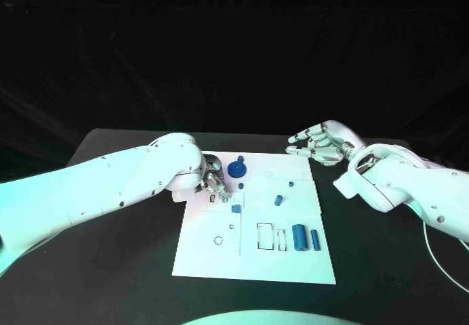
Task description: Assemble the parts on the task board
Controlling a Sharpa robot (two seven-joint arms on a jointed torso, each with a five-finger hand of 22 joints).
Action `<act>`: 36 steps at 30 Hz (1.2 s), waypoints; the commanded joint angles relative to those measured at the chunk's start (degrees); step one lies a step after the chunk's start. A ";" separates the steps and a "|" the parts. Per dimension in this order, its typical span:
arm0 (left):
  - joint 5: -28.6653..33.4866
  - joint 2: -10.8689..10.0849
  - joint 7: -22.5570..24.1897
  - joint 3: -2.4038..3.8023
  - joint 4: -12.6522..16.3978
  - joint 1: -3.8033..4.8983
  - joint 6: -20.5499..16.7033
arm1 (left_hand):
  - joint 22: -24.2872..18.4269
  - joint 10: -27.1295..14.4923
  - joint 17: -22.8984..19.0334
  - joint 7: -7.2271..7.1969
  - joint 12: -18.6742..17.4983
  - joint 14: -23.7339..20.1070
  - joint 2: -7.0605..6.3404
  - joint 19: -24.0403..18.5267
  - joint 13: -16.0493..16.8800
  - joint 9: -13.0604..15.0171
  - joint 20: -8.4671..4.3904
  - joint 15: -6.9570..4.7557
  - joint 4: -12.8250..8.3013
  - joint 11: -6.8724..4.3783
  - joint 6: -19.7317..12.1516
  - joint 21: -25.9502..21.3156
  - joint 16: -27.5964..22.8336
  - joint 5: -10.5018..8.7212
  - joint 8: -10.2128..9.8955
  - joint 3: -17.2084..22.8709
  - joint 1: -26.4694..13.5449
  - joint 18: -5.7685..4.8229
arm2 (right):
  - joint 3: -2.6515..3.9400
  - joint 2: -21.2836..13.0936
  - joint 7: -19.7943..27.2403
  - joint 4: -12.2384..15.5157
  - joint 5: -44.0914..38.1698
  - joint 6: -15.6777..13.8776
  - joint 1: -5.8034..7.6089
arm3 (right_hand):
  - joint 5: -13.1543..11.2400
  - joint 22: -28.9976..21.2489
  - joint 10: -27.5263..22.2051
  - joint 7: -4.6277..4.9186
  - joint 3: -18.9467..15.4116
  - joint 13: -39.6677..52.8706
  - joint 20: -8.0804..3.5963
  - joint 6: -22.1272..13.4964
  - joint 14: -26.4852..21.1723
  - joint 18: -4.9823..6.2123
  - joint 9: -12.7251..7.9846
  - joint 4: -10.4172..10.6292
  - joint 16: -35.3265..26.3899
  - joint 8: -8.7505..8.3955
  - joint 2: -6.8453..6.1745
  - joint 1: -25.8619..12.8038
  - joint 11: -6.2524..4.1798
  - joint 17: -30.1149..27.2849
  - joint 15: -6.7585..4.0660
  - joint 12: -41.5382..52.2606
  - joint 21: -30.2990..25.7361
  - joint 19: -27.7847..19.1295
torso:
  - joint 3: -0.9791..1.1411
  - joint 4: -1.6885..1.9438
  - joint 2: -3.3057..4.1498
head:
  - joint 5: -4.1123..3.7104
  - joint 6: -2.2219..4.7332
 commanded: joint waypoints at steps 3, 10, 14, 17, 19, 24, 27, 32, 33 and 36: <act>4.61 -2.44 5.52 0.09 2.27 -0.07 -7.71 | 0.01 -1.02 15.06 -0.04 -2.10 6.01 -0.30 -0.36 -1.78 0.00 0.38 0.09 -0.68 0.28 -1.05 -1.58 0.17 -0.43 -0.85 1.40 -1.34 0.21 | -0.06 0.20 1.37 1.56 -6.30 2.63 -0.30 | -0.48 -0.14 -0.25 -0.13 2.41 -0.46 -0.35 0.95 3.22 0.06 0.15 -3.73 -0.28 0.52 0.92 5.60 -0.53 2.06 -0.61 -0.47 -0.30 -0.14 | 0.03 0.02 -0.02 | -0.19 0.16; 9.33 -7.10 9.85 0.10 6.36 -0.57 -13.92 | -1.74 -3.30 15.06 0.97 -5.94 6.01 -0.29 -1.22 -5.67 -1.30 0.80 0.66 -1.44 1.05 -2.66 -2.92 0.17 -0.57 -2.99 2.26 -2.24 0.57 | -0.47 1.04 0.56 5.15 -22.03 5.00 -0.83 | -1.43 -0.02 0.04 -0.57 4.53 -0.77 -0.62 3.68 3.33 0.03 0.39 -6.04 -0.22 1.16 0.79 8.37 -0.92 2.34 -0.91 -0.60 -0.31 0.00 | 0.01 0.08 -0.04 | -0.36 0.24; 13.76 -10.21 13.33 0.08 9.10 -1.24 -18.11 | -4.66 -6.09 15.06 1.59 -10.35 6.01 -0.30 -2.59 -10.07 -2.29 1.19 1.11 -1.90 1.58 -3.07 -5.01 0.17 -0.62 -4.12 2.51 -2.51 1.19 | -1.35 2.26 -1.24 6.95 -31.43 6.06 -1.05 | -2.82 0.35 0.60 -0.91 5.58 -0.54 -0.84 5.13 3.43 -0.04 0.41 -6.72 -0.01 1.28 0.64 9.05 -1.22 2.71 -1.16 -0.09 -0.13 0.21 | -0.02 0.13 -0.05 | -0.51 0.26; 19.40 -12.79 18.14 0.03 11.31 -1.82 -22.27 | -8.57 -10.09 14.18 2.39 -16.51 5.69 -0.37 -4.52 -16.21 -3.57 1.77 1.74 -1.93 2.33 -3.67 -7.99 -0.50 -0.68 -5.45 2.66 -2.97 1.99 | -2.06 3.75 -3.29 7.53 -37.10 6.95 -1.22 | -4.47 0.58 1.05 -1.02 6.42 -0.24 -0.93 5.69 3.52 -0.09 0.28 -6.78 0.14 1.05 0.61 8.94 -1.33 2.98 -1.26 0.44 -0.01 0.34 | -0.05 0.30 -0.05 | -0.64 0.16; 25.60 -14.82 23.10 -0.01 12.97 -2.27 -25.61 | -15.68 -14.07 9.21 3.46 -21.83 3.63 -0.39 -8.27 -21.25 -4.97 2.41 2.48 -1.93 3.23 -4.86 -13.58 -4.51 -0.65 -6.80 3.04 -3.07 3.40 | -2.57 5.20 -4.24 7.38 -40.80 7.42 -1.50 | -4.69 0.63 1.16 -1.07 6.64 -0.13 -0.94 5.80 3.52 -0.10 0.24 -6.83 0.14 0.98 0.54 8.93 -1.36 2.98 -1.28 0.61 0.01 0.37 | -0.05 0.41 -0.07 | -0.57 0.04; 36.52 -18.07 31.65 -0.07 15.43 -3.22 -29.77 | -25.25 -16.23 2.94 4.59 -23.83 0.58 -0.18 -13.42 -23.41 -6.89 3.37 3.38 -2.72 4.24 -6.00 -21.86 -10.08 -0.63 -7.80 3.49 -2.29 5.27 | -3.60 7.76 -3.99 6.30 -46.08 8.22 -2.00 | -5.01 0.52 1.15 -1.61 8.18 0.11 -1.04 5.90 3.53 -0.07 0.00 -7.88 0.12 0.47 0.15 10.16 -1.74 3.02 -1.55 0.92 -0.06 0.32 | -0.15 0.82 -0.10 | -0.73 -0.16; 41.33 -19.59 35.86 -0.10 16.46 -3.63 -31.42 | -26.36 -16.50 2.32 4.77 -24.06 0.29 -0.03 -13.87 -23.97 -7.39 3.57 3.54 -3.06 4.40 -6.21 -23.00 -10.64 -0.64 -7.87 3.50 -1.98 5.46 | -4.20 9.24 -3.31 5.53 -48.77 8.72 -2.34 | -5.62 0.46 1.15 -1.97 9.36 0.40 -1.21 6.18 3.63 -0.06 -0.14 -8.47 0.38 0.15 -0.19 10.56 -2.02 3.44 -1.73 1.29 -0.12 0.27 | -0.23 1.01 -0.09 | -0.87 -0.28; 46.70 -21.28 40.68 -0.12 17.58 -3.94 -33.38 | -26.83 -16.60 2.08 4.87 -24.10 0.19 0.01 -13.99 -24.25 -7.68 3.65 3.60 -3.29 4.48 -6.33 -23.50 -10.84 -0.71 -7.90 3.45 -1.82 5.54 | -4.88 11.37 -2.56 4.50 -52.38 9.48 -3.08 | -6.66 0.62 1.52 -2.46 10.64 1.27 -1.45 6.59 3.79 -0.09 -0.32 -8.85 0.77 -0.28 -0.83 10.11 -2.40 4.04 -1.99 2.48 -0.06 0.30 | -0.41 1.18 0.02 | -1.10 -0.47; 47.54 -21.52 41.38 -0.12 17.73 -3.96 -33.67 | -27.04 -16.64 1.96 4.90 -24.11 0.14 -0.01 -14.07 -24.31 -7.75 3.67 3.62 -3.33 4.51 -6.37 -23.69 -10.94 -0.73 -7.91 3.42 -1.81 5.58 | -4.98 11.79 -2.47 4.26 -52.97 9.64 -3.24 | -6.83 0.62 1.54 -2.51 10.89 1.36 -1.50 6.63 3.81 -0.08 -0.36 -8.92 0.82 -0.37 -0.96 9.99 -2.46 4.11 -2.02 2.61 -0.06 0.30 | -0.39 1.12 0.05 | -1.07 -0.50; 49.13 -22.03 42.91 -0.12 18.06 -4.02 -34.37 | -27.53 -16.78 1.66 4.97 -24.16 0.00 0.01 -14.24 -24.51 -7.96 3.72 3.68 -3.50 4.57 -6.45 -24.16 -11.19 -0.76 -7.93 3.37 -1.71 5.66 | -5.26 12.92 -2.25 3.56 -54.40 10.26 -3.59 | -7.27 0.66 1.57 -2.67 11.47 1.56 -1.59 6.83 3.86 -0.09 -0.42 -9.10 0.95 -0.51 -1.21 9.72 -2.58 4.31 -2.12 2.90 -0.04 0.31 | -0.37 1.08 0.04 | -0.96 -0.77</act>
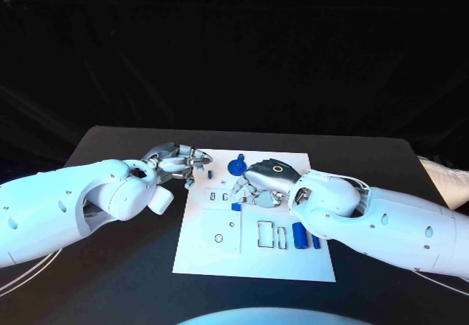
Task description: Assemble the parts on the task board
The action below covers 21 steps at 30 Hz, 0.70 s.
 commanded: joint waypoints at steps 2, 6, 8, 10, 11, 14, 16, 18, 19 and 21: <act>7.54 -0.40 7.35 0.02 0.56 -0.06 -3.51 | -0.26 -0.40 1.67 0.35 -0.29 -0.09 0.08 -0.41 -0.11 -0.12 -0.08 0.31 -0.37 0.08 -0.20 -0.40 -0.36 -0.28 -0.23 -0.05 0.61 0.75 | -0.27 1.14 0.61 -0.75 -6.59 2.85 -0.39 | -0.48 0.07 1.12 -0.60 0.88 1.29 -0.48 0.29 3.98 -0.11 -0.12 -0.20 0.35 -0.26 -0.92 -0.42 -1.67 4.48 -0.56 1.06 -0.05 -0.06 | -0.02 0.07 0.07 | 0.13 -0.39; 8.58 -0.69 8.50 0.02 0.83 -0.08 -4.03 | -0.75 -0.51 1.41 0.40 -0.32 -0.21 0.08 -0.59 -0.27 -0.28 -0.04 0.35 -0.52 0.13 -0.25 -0.85 -0.58 -0.28 -0.24 -0.08 0.71 0.84 | -0.52 2.01 0.51 -1.27 -8.64 4.49 -0.60 | -1.37 0.04 0.86 -0.94 2.54 1.40 -0.75 0.21 4.08 -0.09 -0.34 -0.95 0.65 -0.52 -1.25 -0.51 -2.15 4.95 -0.89 1.20 -0.09 -0.11 | -0.02 0.03 0.04 | 0.19 -0.63; 9.05 -0.79 8.84 0.02 0.91 -0.09 -4.26 | -0.81 -0.52 1.38 0.41 -0.33 -0.22 0.09 -0.62 -0.29 -0.30 -0.03 0.36 -0.54 0.13 -0.25 -0.90 -0.61 -0.28 -0.24 -0.09 0.72 0.85 | -0.65 2.24 0.29 -1.40 -9.86 5.30 -0.66 | -1.59 -0.01 0.75 -1.16 3.43 1.47 -0.97 0.04 4.09 -0.08 -0.44 -1.37 0.67 -0.55 -1.49 -0.61 -2.51 5.01 -1.17 1.29 -0.13 -0.16 | -0.04 0.06 0.05 | 0.23 -0.75; 9.28 -0.85 9.00 0.02 0.93 -0.09 -4.42 | -0.90 -0.56 1.31 0.42 -0.34 -0.26 0.09 -0.65 -0.34 -0.35 -0.02 0.37 -0.57 0.15 -0.27 -1.00 -0.66 -0.29 -0.24 -0.10 0.74 0.86 | -0.73 2.37 0.03 -1.47 -10.94 5.83 -0.69 | -1.68 -0.06 0.68 -1.37 4.39 1.55 -1.18 -0.10 4.09 -0.07 -0.52 -1.82 0.66 -0.56 -1.72 -0.65 -2.75 5.03 -1.38 1.40 -0.17 -0.20 | -0.02 0.06 0.05 | 0.25 -0.83; 9.39 -0.88 9.07 0.02 0.92 -0.09 -4.48 | -1.04 -0.61 1.22 0.45 -0.36 -0.30 0.10 -0.69 -0.41 -0.42 -0.01 0.38 -0.63 0.17 -0.29 -1.13 -0.74 -0.29 -0.24 -0.11 0.77 0.89 | -0.77 2.43 -0.18 -1.50 -11.57 6.06 -0.70 | -1.70 -0.07 0.67 -1.51 5.05 1.64 -1.29 -0.18 4.09 -0.07 -0.56 -2.11 0.65 -0.55 -1.91 -0.76 -2.88 5.03 -1.50 1.53 -0.19 -0.22 | 0.03 0.03 0.04 | 0.29 -0.88; 9.60 -0.92 9.17 0.02 0.91 -0.09 -4.58 | -1.04 -0.61 1.22 0.45 -0.36 -0.30 0.10 -0.69 -0.41 -0.42 -0.01 0.38 -0.63 0.17 -0.29 -1.13 -0.74 -0.29 -0.24 -0.11 0.77 0.89 | -0.84 2.51 -1.07 -1.54 -13.64 6.33 -0.73 | -1.85 -0.10 0.86 -1.86 7.03 2.10 -1.58 -0.38 4.10 -0.06 -0.61 -2.87 0.63 -0.53 -2.49 -1.35 -3.22 5.08 -1.74 2.23 -0.24 -0.27 | 0.08 -0.01 0.01 | 0.37 -0.98; 9.66 -0.95 9.18 0.02 0.91 -0.09 -4.58 | -1.15 -0.64 1.20 0.48 -0.37 -0.31 0.11 -0.72 -0.48 -0.50 0.01 0.40 -0.65 0.20 -0.31 -1.25 -0.76 -0.30 -0.24 -0.14 0.76 0.90 | -0.87 2.49 -1.61 -1.52 -14.76 6.34 -0.75 | -2.02 -0.07 1.03 -2.08 8.18 2.39 -1.71 -0.54 4.11 -0.06 -0.64 -3.38 0.62 -0.55 -2.95 -1.70 -3.43 5.11 -1.86 2.68 -0.24 -0.26 | 0.07 -0.01 0.02 | 0.43 -1.01; 9.70 -0.97 9.14 0.02 0.90 -0.09 -4.56 | -1.15 -0.64 1.20 0.48 -0.37 -0.31 0.11 -0.72 -0.48 -0.50 0.01 0.40 -0.65 0.20 -0.31 -1.25 -0.76 -0.30 -0.24 -0.14 0.76 0.90 | -0.88 2.46 -2.03 -1.49 -15.62 6.38 -0.76 | -2.15 -0.05 1.17 -2.31 9.21 2.62 -1.81 -0.77 4.10 -0.06 -0.66 -3.81 0.59 -0.57 -3.39 -2.12 -3.60 5.10 -1.97 3.05 -0.25 -0.25 | 0.08 -0.06 0.02 | 0.50 -1.08; 9.72 -0.98 9.13 0.02 0.90 -0.09 -4.57 | -1.15 -0.64 1.20 0.48 -0.37 -0.31 0.11 -0.72 -0.48 -0.50 0.01 0.40 -0.65 0.20 -0.31 -1.25 -0.76 -0.30 -0.24 -0.14 0.76 0.90 | -0.89 2.45 -2.18 -1.48 -15.93 6.47 -0.76 | -2.20 -0.02 1.19 -2.44 9.71 2.67 -1.87 -0.91 4.11 -0.07 -0.67 -4.01 0.58 -0.58 -3.59 -2.34 -3.68 5.12 -2.03 3.15 -0.24 -0.24 | 0.07 -0.08 0.01 | 0.52 -1.12; 9.74 -0.99 9.09 0.02 0.88 -0.09 -4.59 | -1.15 -0.64 1.20 0.48 -0.37 -0.31 0.11 -0.72 -0.48 -0.50 0.01 0.40 -0.65 0.20 -0.31 -1.25 -0.76 -0.30 -0.24 -0.14 0.76 0.90 | -0.90 2.41 -2.35 -1.48 -16.41 6.89 -0.77 | -2.25 -0.03 1.16 -2.69 10.89 2.71 -1.99 -1.28 4.13 -0.06 -0.69 -4.52 0.62 -0.59 -4.03 -2.79 -3.84 5.21 -2.15 3.25 -0.27 -0.25 | 0.07 -0.09 0.01 | 0.53 -1.22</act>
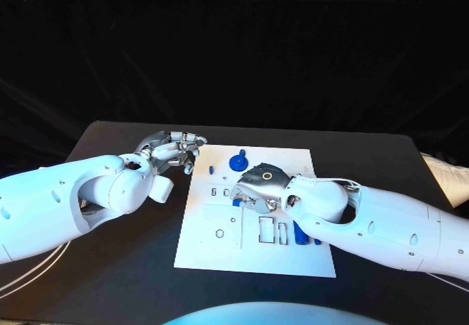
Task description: Assemble the parts on the task board
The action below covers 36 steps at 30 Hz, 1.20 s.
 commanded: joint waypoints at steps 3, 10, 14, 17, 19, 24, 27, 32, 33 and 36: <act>1.24 0.00 1.34 0.03 0.11 0.00 -0.52 | -0.05 -0.43 1.20 0.28 -0.37 -0.11 -0.11 -0.32 -0.04 -0.04 0.02 0.21 -0.34 -0.01 -0.10 -0.28 -0.10 -0.30 -0.24 -0.14 0.54 0.91 | -0.02 -0.08 -1.42 0.04 -4.69 2.61 -0.06 | -0.45 -0.06 2.16 -0.84 3.19 0.42 -0.55 -1.04 3.87 -0.04 -0.07 -1.40 0.10 -0.30 -1.31 -0.86 -2.85 5.23 -0.77 -0.22 -0.35 -0.08 | 0.01 -0.11 -0.01 | 0.08 -0.32; 1.25 0.02 0.97 0.03 0.04 0.00 -0.49 | -0.05 -0.45 1.21 0.31 -0.37 -0.11 -0.09 -0.29 -0.12 -0.13 0.04 0.23 -0.34 0.02 -0.12 -0.32 -0.09 -0.31 -0.25 -0.18 0.50 0.91 | -0.03 -0.16 -1.18 -0.10 -5.08 3.31 -0.07 | -0.53 -0.07 2.20 -1.06 5.21 0.51 -0.67 -1.49 3.88 -0.04 -0.03 -2.24 0.09 -0.29 -1.89 -1.81 -2.96 5.29 -0.93 0.03 -0.40 -0.13 | 0.02 -0.13 0.04 | 0.01 -0.46; 1.22 0.10 0.75 0.03 0.03 0.00 -0.43 | -0.21 -0.55 1.12 0.33 -0.39 -0.13 0.14 -0.27 -0.34 -0.36 0.08 0.26 -0.50 0.04 -0.16 -0.53 -0.14 -0.28 -0.24 -0.12 0.69 0.93 | -0.03 -0.02 -1.07 -0.39 -5.16 3.66 -0.06 | -0.61 -0.06 2.25 -1.13 6.98 0.61 -0.75 -1.55 3.89 -0.04 0.03 -2.99 0.07 -0.26 -2.36 -2.80 -3.01 5.33 -0.98 0.28 -0.43 -0.15 | -0.01 -0.06 0.01 | -0.04 -0.62; 1.19 0.16 0.61 0.03 0.03 0.00 -0.38 | -0.21 -0.55 1.12 0.33 -0.39 -0.13 0.14 -0.27 -0.34 -0.36 0.08 0.26 -0.50 0.04 -0.16 -0.53 -0.14 -0.28 -0.24 -0.12 0.69 0.93 | -0.04 0.21 -0.94 -0.73 -5.17 3.67 -0.06 | -0.61 -0.06 2.25 -1.13 6.98 0.61 -0.75 -1.55 3.89 -0.04 0.03 -2.99 0.07 -0.26 -2.36 -2.80 -3.01 5.33 -0.98 0.28 -0.43 -0.15 | -0.01 -0.01 0.02 | -0.11 -0.69; 1.17 0.20 0.52 0.03 0.02 0.01 -0.35 | -0.25 -0.57 1.09 0.34 -0.39 -0.14 0.16 -0.26 -0.37 -0.40 0.08 0.26 -0.54 0.05 -0.17 -0.56 -0.16 -0.28 -0.24 -0.12 0.72 0.93 | -0.06 0.43 -0.79 -0.99 -5.16 3.55 -0.06 | -0.68 -0.01 2.37 -1.14 7.30 0.77 -0.77 -1.52 3.91 -0.05 0.05 -3.09 0.11 -0.23 -2.40 -3.07 -3.02 5.41 -1.00 0.51 -0.42 -0.14 | 0.00 0.00 0.02 | -0.07 -0.75; 0.92 0.24 0.33 0.03 0.01 0.01 -0.34 | -0.31 -0.60 1.09 0.36 -0.39 -0.14 0.17 -0.27 -0.43 -0.45 0.09 0.27 -0.58 0.06 -0.18 -0.63 -0.16 -0.28 -0.23 -0.13 0.74 0.94 | -0.19 1.01 -0.37 -1.54 -5.05 3.32 -0.07 | -0.76 0.04 2.61 -1.10 7.70 1.06 -0.79 -1.33 3.94 -0.06 0.10 -3.19 0.22 -0.16 -2.37 -3.38 -3.03 5.57 -1.02 0.95 -0.40 -0.11 | 0.02 -0.05 0.01 | 0.06 -0.95; 0.78 0.25 0.24 0.03 0.03 0.01 -0.32 | -0.34 -0.61 1.04 0.39 -0.39 -0.16 0.15 -0.25 -0.47 -0.51 0.10 0.29 -0.58 0.09 -0.20 -0.67 -0.19 -0.30 -0.24 -0.19 0.70 0.94 | -0.27 1.27 -0.21 -1.83 -5.00 3.27 -0.08 | -0.77 0.05 2.67 -1.09 7.80 1.14 -0.79 -1.29 3.95 -0.06 0.11 -3.22 0.24 -0.15 -2.36 -3.45 -3.03 5.60 -1.02 1.07 -0.39 -0.11 | -0.03 -0.08 0.04 | 0.05 -1.03; 0.65 0.29 0.11 0.03 0.02 0.01 -0.26 | -0.37 -0.63 1.03 0.41 -0.39 -0.16 0.14 -0.24 -0.52 -0.56 0.11 0.30 -0.58 0.11 -0.22 -0.71 -0.20 -0.32 -0.24 -0.24 0.66 0.94 | -0.40 1.55 -0.06 -2.21 -4.93 3.23 -0.12 | -0.81 0.08 2.79 -1.06 8.06 1.29 -0.81 -1.17 3.96 -0.06 0.13 -3.30 0.25 -0.12 -2.36 -3.66 -3.02 5.62 -1.03 1.30 -0.38 -0.09 | -0.03 -0.09 0.03 | 0.11 -1.18; 0.65 0.30 0.10 0.03 0.02 0.01 -0.26 | -0.37 -0.63 1.03 0.41 -0.39 -0.16 0.14 -0.24 -0.52 -0.56 0.11 0.30 -0.58 0.11 -0.22 -0.71 -0.20 -0.32 -0.24 -0.24 0.66 0.94 | -0.41 1.55 -0.06 -2.22 -4.93 3.22 -0.12 | -0.82 0.09 2.81 -1.05 8.13 1.32 -0.82 -1.14 3.96 -0.06 0.14 -3.32 0.24 -0.12 -2.36 -3.71 -3.02 5.62 -1.04 1.35 -0.38 -0.09 | -0.03 -0.09 0.03 | 0.11 -1.18; 0.62 0.33 -0.01 0.03 0.00 0.01 -0.21 | -0.37 -0.63 1.03 0.41 -0.39 -0.16 0.14 -0.24 -0.52 -0.56 0.11 0.30 -0.58 0.11 -0.22 -0.71 -0.20 -0.32 -0.24 -0.24 0.66 0.94 | -0.45 1.60 0.05 -2.31 -4.83 3.15 -0.13 | -0.89 0.10 2.88 -0.97 8.34 1.42 -0.83 -0.98 3.96 -0.06 0.17 -3.37 0.27 -0.08 -2.37 -3.97 -2.99 5.66 -1.04 1.51 -0.38 -0.08 | -0.05 -0.06 0.04 | 0.08 -1.32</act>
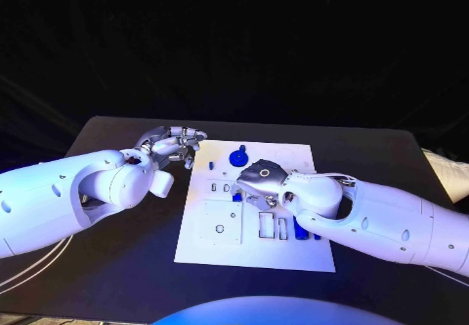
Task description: Assemble the parts on the task board
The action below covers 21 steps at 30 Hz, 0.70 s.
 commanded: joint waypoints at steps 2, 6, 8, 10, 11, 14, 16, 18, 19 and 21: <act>-0.18 0.16 -0.13 0.03 0.06 0.01 0.23 | -0.08 -0.43 1.03 0.22 -0.39 -0.16 -0.09 -0.24 -0.10 -0.05 0.11 0.30 -0.26 -0.10 -0.02 -0.40 -0.20 -0.33 -0.24 0.08 0.43 0.96 | -0.16 0.11 0.68 -0.19 -0.71 0.74 -0.15 | -0.25 0.09 0.70 0.18 0.51 0.17 -0.43 0.29 4.27 -0.07 0.12 -0.02 0.34 -0.05 0.13 -0.76 -0.31 5.69 0.27 0.36 -0.14 -0.06 | -0.01 -0.03 0.00 | 0.00 -0.21; -0.20 0.18 -0.22 0.03 0.06 0.01 0.25 | -0.17 -0.46 0.99 0.24 -0.39 -0.17 -0.09 -0.26 -0.16 -0.12 0.13 0.32 -0.25 -0.07 -0.05 -0.49 -0.23 -0.35 -0.25 0.02 0.38 0.97 | -0.19 0.22 0.95 -0.40 -0.72 0.54 -0.17 | -0.58 0.16 0.95 0.33 0.89 0.53 -0.44 0.80 4.29 -0.08 0.22 -0.17 0.37 0.06 0.09 -1.29 -0.25 5.76 0.27 0.90 -0.12 -0.02 | -0.01 -0.06 -0.04 | 0.03 -0.35; -0.21 0.18 -0.27 0.03 0.07 0.01 0.27 | -0.17 -0.46 0.99 0.24 -0.39 -0.17 -0.09 -0.26 -0.16 -0.12 0.13 0.32 -0.25 -0.07 -0.05 -0.49 -0.23 -0.35 -0.25 0.02 0.38 0.97 | -0.22 0.31 1.03 -0.53 -0.70 0.43 -0.19 | -0.69 0.20 1.15 0.39 1.03 0.80 -0.44 1.10 4.29 -0.09 0.27 -0.26 0.39 0.13 0.09 -1.48 -0.21 5.79 0.27 1.28 -0.11 0.00 | 0.00 -0.05 -0.04 | 0.03 -0.39; -0.23 0.18 -0.32 0.03 0.11 0.01 0.30 | -0.17 -0.46 0.99 0.24 -0.39 -0.17 -0.09 -0.26 -0.16 -0.12 0.13 0.32 -0.25 -0.07 -0.05 -0.49 -0.23 -0.35 -0.25 0.02 0.38 0.97 | -0.27 0.47 1.11 -0.80 -0.69 0.24 -0.24 | -0.76 0.24 1.23 0.53 1.22 0.95 -0.44 1.57 4.30 -0.09 0.35 -0.39 0.40 0.24 0.12 -1.68 -0.14 5.83 0.28 1.52 -0.09 0.03 | 0.01 -0.05 -0.02 | 0.00 -0.40; -0.24 0.18 -0.34 0.03 0.14 0.01 0.31 | -0.17 -0.46 0.99 0.24 -0.39 -0.17 -0.09 -0.26 -0.16 -0.12 0.13 0.32 -0.25 -0.07 -0.05 -0.49 -0.23 -0.35 -0.25 0.02 0.38 0.97 | -0.29 0.53 1.15 -0.90 -0.68 0.13 -0.25 | -0.76 0.24 1.23 0.53 1.22 0.95 -0.44 1.57 4.30 -0.09 0.35 -0.39 0.40 0.24 0.12 -1.68 -0.14 5.83 0.28 1.52 -0.09 0.03 | 0.01 -0.06 -0.02 | 0.00 -0.40; -0.27 0.18 -0.36 0.03 0.18 0.01 0.34 | -0.17 -0.46 0.99 0.24 -0.39 -0.17 -0.09 -0.26 -0.16 -0.12 0.13 0.32 -0.25 -0.07 -0.05 -0.49 -0.23 -0.35 -0.25 0.02 0.38 0.97 | -0.34 0.69 1.31 -1.18 -0.64 -0.36 -0.30 | -0.88 0.27 1.41 0.67 1.36 1.23 -0.43 2.14 4.30 -0.10 0.44 -0.50 0.40 0.36 0.14 -2.02 -0.04 5.83 0.30 1.92 -0.09 0.05 | -0.01 -0.03 -0.03 | 0.02 -0.48; -0.29 0.19 -0.37 0.03 0.19 0.01 0.36 | -0.17 -0.46 0.99 0.24 -0.39 -0.17 -0.09 -0.26 -0.16 -0.12 0.13 0.32 -0.25 -0.07 -0.05 -0.49 -0.23 -0.35 -0.25 0.02 0.38 0.97 | -0.36 0.80 1.48 -1.34 -0.68 -0.94 -0.33 | -0.93 0.38 1.63 0.82 1.42 1.53 -0.43 2.78 4.29 -0.12 0.55 -0.53 0.38 0.53 0.23 -2.36 0.08 5.83 0.29 2.34 -0.04 0.12 | 0.01 -0.03 -0.06 | 0.00 -0.49; -0.29 0.20 -0.38 0.03 0.19 0.01 0.37 | -0.17 -0.46 0.99 0.24 -0.39 -0.17 -0.09 -0.26 -0.16 -0.12 0.13 0.32 -0.25 -0.07 -0.05 -0.49 -0.23 -0.35 -0.25 0.02 0.38 0.97 | -0.37 0.89 1.61 -1.46 -0.65 -1.32 -0.34 | -0.96 0.55 1.86 0.93 1.46 1.83 -0.43 3.45 4.27 -0.15 0.67 -0.57 0.32 0.72 0.33 -2.62 0.24 5.78 0.28 2.78 0.05 0.22 | 0.01 -0.02 -0.05 | -0.03 -0.48; -0.30 0.20 -0.39 0.03 0.19 0.01 0.39 | -0.17 -0.46 0.99 0.24 -0.39 -0.17 -0.09 -0.26 -0.16 -0.12 0.13 0.32 -0.25 -0.07 -0.05 -0.49 -0.23 -0.35 -0.25 0.02 0.38 0.97 | -0.37 0.95 1.71 -1.55 -0.48 -1.59 -0.35 | -0.99 0.66 1.94 0.96 1.44 1.93 -0.43 3.77 4.28 -0.17 0.73 -0.59 0.34 0.80 0.36 -2.78 0.34 5.81 0.28 2.93 0.10 0.27 | 0.01 -0.03 -0.04 | -0.01 -0.48; -0.30 0.20 -0.40 0.03 0.20 0.01 0.41 | -0.17 -0.46 0.99 0.24 -0.39 -0.17 -0.09 -0.26 -0.16 -0.12 0.13 0.32 -0.25 -0.07 -0.05 -0.49 -0.23 -0.35 -0.25 0.02 0.38 0.97 | -0.38 1.02 1.81 -1.63 -0.28 -1.86 -0.36 | -1.04 0.83 2.08 0.99 1.37 2.11 -0.43 4.33 4.27 -0.20 0.83 -0.59 0.33 0.95 0.43 -3.04 0.55 5.81 0.29 3.19 0.18 0.37 | 0.01 0.00 -0.02 | -0.03 -0.52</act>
